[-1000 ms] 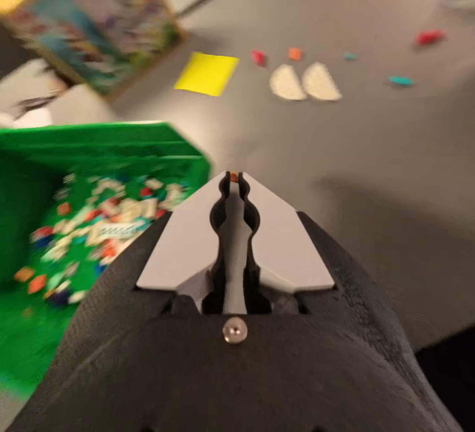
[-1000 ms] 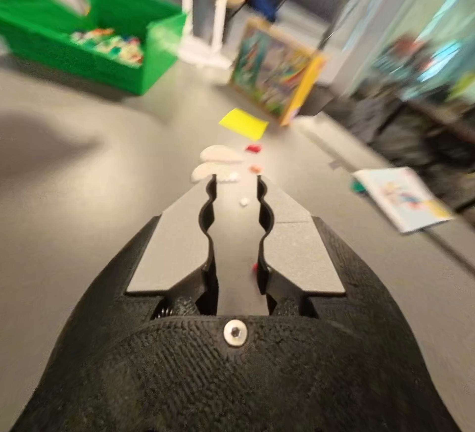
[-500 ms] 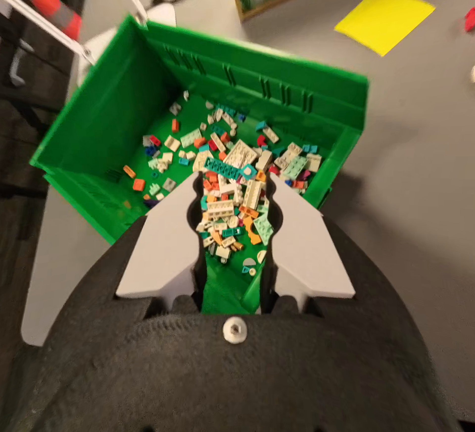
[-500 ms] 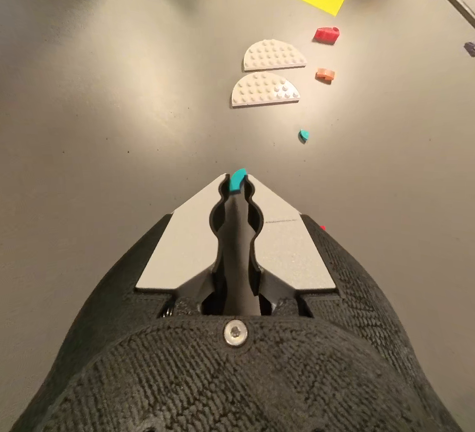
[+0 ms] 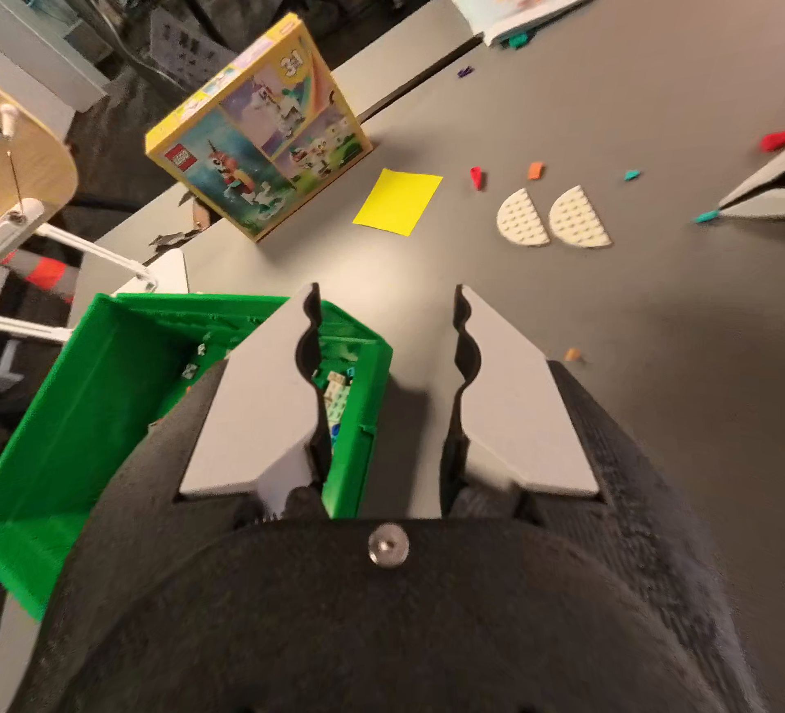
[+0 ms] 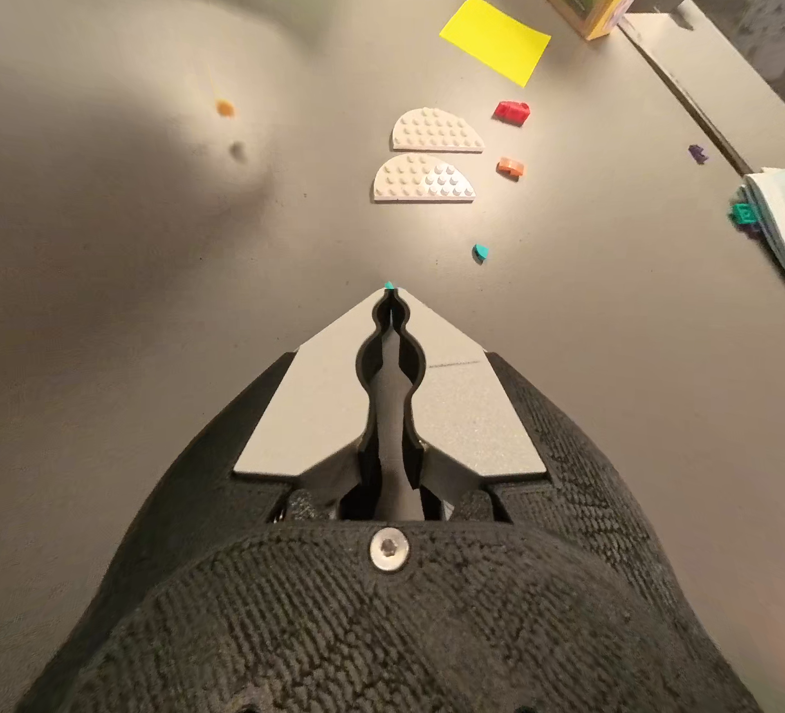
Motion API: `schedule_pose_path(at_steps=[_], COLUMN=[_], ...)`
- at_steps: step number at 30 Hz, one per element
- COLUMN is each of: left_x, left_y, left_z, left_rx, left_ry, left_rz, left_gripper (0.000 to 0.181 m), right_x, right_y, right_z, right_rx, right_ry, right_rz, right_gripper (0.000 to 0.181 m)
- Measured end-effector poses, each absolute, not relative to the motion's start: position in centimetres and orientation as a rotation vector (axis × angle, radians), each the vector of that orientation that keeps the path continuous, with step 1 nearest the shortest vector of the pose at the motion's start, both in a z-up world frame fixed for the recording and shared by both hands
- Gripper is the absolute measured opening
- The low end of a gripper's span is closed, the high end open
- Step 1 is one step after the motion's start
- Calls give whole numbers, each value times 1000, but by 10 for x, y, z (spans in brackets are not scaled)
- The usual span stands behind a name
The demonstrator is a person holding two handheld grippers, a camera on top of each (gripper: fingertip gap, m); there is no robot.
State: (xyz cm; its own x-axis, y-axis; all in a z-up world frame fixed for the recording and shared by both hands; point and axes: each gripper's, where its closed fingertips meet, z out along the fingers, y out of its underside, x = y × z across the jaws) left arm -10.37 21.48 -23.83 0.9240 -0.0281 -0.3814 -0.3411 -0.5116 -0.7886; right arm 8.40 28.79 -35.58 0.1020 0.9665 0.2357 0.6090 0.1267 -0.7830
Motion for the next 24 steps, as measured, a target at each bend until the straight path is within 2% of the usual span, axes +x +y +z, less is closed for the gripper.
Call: schedule_pose_path(at_steps=[7, 14, 20, 24], left_x=[-115, 17, 84, 105], left_y=[218, 235, 270, 291], left_z=[-257, -304, -341, -364], left_rx=[-2128, -2126, -2175, -2218], left_ry=[259, 532, 743, 843], left_rz=[355, -283, -380, -368], left_gripper=[58, 49, 43, 29], right_x=[83, 88, 122, 145], right_y=[288, 296, 343, 364], right_z=[-354, -347, -309, -295], right_rx=[-1557, -1535, -1479, -1473], right_ry=[-1592, -1549, -1245, -1087], right_rz=[566, 555, 405, 365], right_gripper=[0, 0, 0, 0])
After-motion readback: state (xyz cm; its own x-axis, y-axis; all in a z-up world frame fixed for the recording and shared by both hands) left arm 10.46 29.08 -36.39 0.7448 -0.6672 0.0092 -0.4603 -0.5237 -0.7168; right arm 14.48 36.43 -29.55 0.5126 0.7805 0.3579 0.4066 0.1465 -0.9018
